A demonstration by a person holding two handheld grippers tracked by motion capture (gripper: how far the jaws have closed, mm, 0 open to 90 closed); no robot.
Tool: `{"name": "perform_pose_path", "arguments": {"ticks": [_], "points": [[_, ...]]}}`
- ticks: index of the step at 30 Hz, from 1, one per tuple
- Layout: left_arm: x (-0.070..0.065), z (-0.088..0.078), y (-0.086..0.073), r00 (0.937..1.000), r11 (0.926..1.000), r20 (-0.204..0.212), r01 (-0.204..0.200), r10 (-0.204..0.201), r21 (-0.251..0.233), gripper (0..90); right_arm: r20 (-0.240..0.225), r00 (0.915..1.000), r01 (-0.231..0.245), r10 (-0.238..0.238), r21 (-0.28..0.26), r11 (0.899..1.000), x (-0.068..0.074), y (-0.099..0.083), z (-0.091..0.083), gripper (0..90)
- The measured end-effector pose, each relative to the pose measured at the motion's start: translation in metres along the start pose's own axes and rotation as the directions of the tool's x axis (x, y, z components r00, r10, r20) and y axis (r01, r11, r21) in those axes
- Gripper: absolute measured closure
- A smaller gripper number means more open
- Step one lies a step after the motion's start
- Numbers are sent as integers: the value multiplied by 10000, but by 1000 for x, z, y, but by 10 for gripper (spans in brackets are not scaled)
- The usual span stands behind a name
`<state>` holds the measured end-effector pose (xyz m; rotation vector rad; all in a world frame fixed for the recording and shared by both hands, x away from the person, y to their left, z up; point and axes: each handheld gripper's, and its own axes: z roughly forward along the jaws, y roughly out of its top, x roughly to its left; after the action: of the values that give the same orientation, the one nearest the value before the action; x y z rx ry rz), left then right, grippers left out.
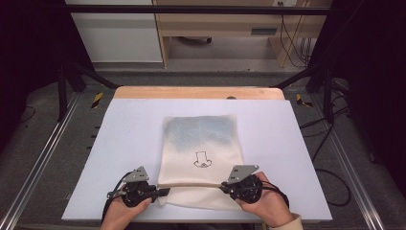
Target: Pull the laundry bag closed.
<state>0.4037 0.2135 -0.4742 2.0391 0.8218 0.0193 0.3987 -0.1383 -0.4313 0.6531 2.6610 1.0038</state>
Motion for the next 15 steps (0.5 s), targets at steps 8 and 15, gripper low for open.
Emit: {"name": "perform_pose_path", "arguments": {"ticks": [8, 15], "points": [[0, -1, 0, 10000, 10000, -17, -3, 3, -37, 815, 124, 9998, -165, 165, -11, 9999, -3, -5, -3, 817], [-1, -2, 1, 9999, 10000, -80, -62, 62, -26, 815, 199, 9997, -167, 167, -18, 9999, -2, -5, -2, 817]]}}
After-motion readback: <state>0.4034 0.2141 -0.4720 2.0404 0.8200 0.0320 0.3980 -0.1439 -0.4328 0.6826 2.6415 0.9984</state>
